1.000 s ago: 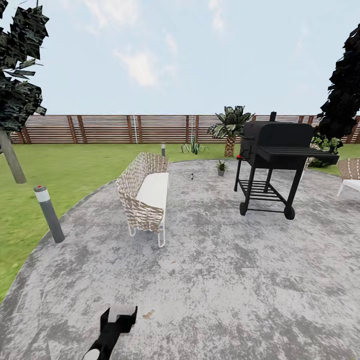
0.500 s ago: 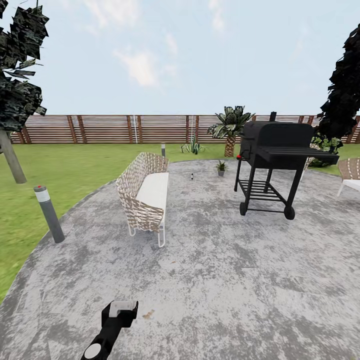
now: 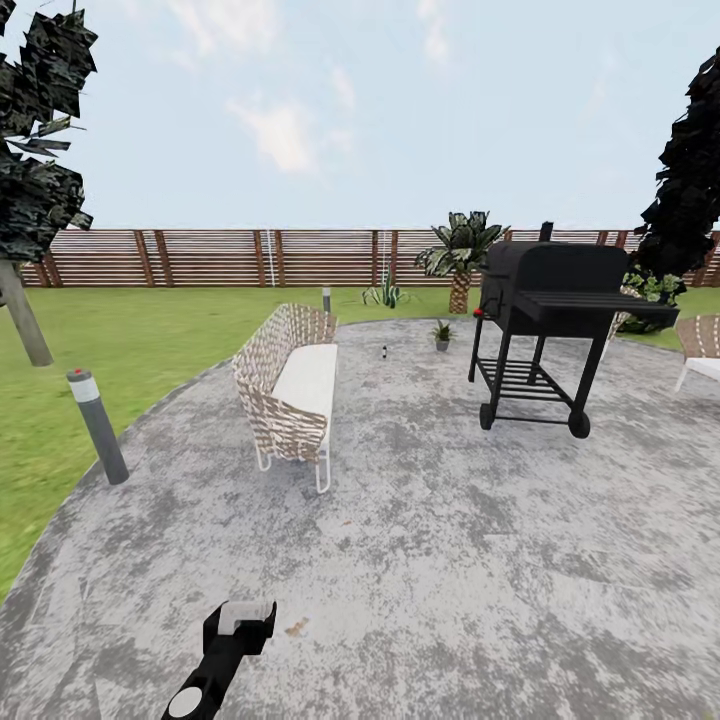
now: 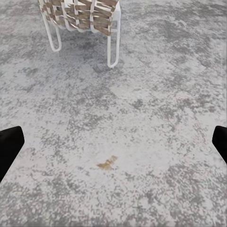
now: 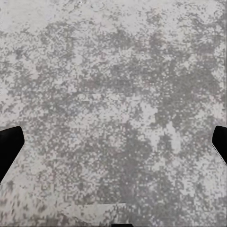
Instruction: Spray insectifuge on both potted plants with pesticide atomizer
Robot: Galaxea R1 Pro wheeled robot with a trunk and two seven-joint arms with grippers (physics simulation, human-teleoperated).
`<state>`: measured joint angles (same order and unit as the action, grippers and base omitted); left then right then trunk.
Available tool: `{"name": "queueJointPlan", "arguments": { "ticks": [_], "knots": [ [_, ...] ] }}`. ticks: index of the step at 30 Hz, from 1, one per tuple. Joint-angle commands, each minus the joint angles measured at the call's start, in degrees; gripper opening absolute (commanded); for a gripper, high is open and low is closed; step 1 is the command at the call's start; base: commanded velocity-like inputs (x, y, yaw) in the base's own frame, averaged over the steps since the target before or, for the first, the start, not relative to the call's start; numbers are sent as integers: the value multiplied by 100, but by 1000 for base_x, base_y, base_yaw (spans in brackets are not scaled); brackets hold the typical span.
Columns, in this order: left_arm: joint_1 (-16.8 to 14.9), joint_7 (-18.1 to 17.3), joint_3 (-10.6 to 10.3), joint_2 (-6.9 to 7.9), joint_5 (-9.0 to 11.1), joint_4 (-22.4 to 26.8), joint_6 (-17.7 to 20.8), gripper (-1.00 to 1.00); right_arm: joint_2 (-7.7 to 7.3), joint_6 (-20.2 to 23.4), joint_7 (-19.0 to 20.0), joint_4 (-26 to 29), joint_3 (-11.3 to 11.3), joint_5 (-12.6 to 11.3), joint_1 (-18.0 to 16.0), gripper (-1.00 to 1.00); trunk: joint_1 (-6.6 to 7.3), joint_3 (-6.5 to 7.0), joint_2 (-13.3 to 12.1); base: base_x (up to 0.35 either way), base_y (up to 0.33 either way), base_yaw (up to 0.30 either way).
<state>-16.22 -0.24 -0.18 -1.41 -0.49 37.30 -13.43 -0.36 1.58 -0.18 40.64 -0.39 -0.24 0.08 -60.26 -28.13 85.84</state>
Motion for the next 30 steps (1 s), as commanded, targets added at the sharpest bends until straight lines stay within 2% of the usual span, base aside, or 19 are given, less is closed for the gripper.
{"name": "queueJointPlan", "arguments": {
  "ticks": [1, 6, 21, 30],
  "knots": [
    [-4, -2, -1, 0, -4, -3, -18, 100, 0, 20, -1, 78, -7, -4, 1, 100, -22, -24, 44, 0, 0, 0],
    [-4, -2, 0, 0, -4, -4, -19, 100, -7, 26, 8, 234, -13, -11, 1, 100, -132, -114, 245, 0, 0, 0],
    [-4, -2, 1, 9, -4, -4, -19, 100, -4, -33, -18, 236, -7, -28, 1, 100, -462, -383, 847, 0, 0, 0],
    [-4, 4, 0, 1, -4, 3, -19, 100, -7, -35, 15, 243, -5, -45, 0, 100, -484, -401, 887, 0, 0, 0]
  ]
}}
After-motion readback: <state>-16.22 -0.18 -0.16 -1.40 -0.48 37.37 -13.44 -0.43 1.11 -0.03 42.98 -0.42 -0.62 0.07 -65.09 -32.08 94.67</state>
